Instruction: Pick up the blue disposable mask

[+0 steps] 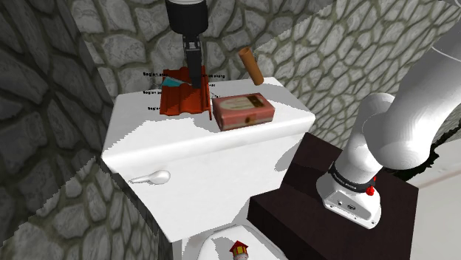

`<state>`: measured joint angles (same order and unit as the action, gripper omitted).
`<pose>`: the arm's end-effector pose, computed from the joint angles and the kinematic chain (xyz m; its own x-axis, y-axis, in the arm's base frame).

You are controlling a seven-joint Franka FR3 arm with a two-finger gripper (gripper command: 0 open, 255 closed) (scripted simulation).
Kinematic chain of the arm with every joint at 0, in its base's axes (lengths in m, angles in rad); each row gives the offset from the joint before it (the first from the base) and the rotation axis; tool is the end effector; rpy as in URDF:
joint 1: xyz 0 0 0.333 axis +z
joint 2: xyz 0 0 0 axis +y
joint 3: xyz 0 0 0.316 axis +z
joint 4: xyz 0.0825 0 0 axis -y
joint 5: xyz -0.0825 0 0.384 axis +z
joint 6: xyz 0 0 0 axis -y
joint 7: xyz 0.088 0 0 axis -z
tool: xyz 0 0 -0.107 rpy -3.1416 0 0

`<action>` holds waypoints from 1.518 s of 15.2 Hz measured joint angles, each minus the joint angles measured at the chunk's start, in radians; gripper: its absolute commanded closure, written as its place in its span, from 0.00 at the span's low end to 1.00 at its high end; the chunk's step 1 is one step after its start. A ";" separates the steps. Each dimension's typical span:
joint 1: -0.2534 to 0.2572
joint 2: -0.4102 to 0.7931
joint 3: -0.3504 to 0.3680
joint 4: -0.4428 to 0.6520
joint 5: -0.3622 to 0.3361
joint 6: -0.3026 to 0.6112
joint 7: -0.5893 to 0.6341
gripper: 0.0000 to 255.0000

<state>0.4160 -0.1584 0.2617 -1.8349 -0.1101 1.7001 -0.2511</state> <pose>0.4014 0.3213 0.5927 0.5915 0.8060 -0.0208 0.7990 -0.5825 0.1492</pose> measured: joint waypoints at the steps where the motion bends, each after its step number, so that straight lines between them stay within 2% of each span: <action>1: 0.000 0.000 0.000 -0.002 0.000 0.002 0.000 1.00; 11: 0.000 0.000 -0.001 0.004 0.000 -0.002 0.000 1.00; 23: 0.000 0.037 0.004 0.200 -0.008 -0.163 -0.014 1.00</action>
<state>0.4155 -0.1211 0.2656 -1.6347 -0.1184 1.5372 -0.2649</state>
